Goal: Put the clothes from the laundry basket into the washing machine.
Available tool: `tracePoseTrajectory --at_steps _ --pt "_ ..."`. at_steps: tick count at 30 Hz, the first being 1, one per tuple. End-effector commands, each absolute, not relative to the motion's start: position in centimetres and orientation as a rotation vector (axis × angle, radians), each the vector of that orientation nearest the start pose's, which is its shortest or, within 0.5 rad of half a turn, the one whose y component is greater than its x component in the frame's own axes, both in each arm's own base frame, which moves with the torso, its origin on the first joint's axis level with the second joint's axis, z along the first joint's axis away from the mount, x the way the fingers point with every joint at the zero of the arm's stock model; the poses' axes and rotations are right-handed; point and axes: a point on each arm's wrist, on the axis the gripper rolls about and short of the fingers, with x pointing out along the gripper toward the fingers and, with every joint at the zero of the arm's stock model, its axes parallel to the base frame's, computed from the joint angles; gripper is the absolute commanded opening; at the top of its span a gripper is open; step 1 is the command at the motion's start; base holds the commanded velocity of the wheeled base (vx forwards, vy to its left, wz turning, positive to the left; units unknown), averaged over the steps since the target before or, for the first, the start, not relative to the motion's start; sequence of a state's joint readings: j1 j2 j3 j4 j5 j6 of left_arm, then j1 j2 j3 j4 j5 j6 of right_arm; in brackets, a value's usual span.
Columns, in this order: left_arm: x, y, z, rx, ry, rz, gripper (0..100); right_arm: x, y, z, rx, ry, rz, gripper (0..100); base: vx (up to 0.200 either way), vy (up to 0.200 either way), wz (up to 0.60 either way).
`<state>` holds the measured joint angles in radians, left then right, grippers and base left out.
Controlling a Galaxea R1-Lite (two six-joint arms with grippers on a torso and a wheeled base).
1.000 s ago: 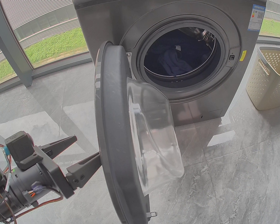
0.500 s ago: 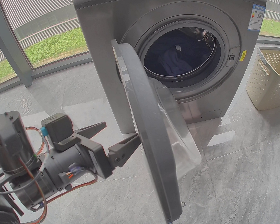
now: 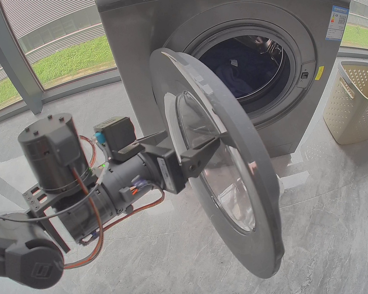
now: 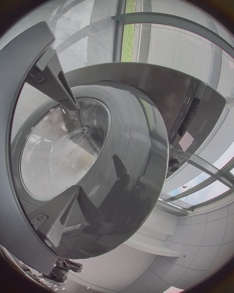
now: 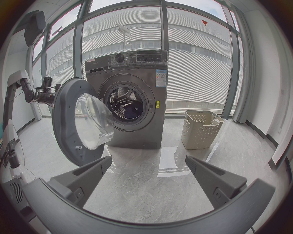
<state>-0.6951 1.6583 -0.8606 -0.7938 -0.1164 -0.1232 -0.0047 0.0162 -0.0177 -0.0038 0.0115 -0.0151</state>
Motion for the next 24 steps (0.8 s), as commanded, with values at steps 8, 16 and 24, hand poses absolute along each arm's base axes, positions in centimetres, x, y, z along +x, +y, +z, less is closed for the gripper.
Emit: tracePoseTrajectory --at_steps 8,16,24 --pt "28.4 -24.4 22.7 -0.150 -0.029 -0.777 100 -2.2 0.0 7.6 -0.015 0.000 0.008 100 0.000 0.000 0.00" --pt "30.8 -26.3 23.9 -0.202 -0.098 -0.729 100 -2.2 0.0 7.6 -0.015 0.000 0.008 100 0.000 0.000 0.00" --pt "34.4 -28.8 23.8 -0.279 -0.202 -0.590 100 -2.2 0.0 7.6 -0.015 0.000 0.008 100 0.000 0.000 0.00"
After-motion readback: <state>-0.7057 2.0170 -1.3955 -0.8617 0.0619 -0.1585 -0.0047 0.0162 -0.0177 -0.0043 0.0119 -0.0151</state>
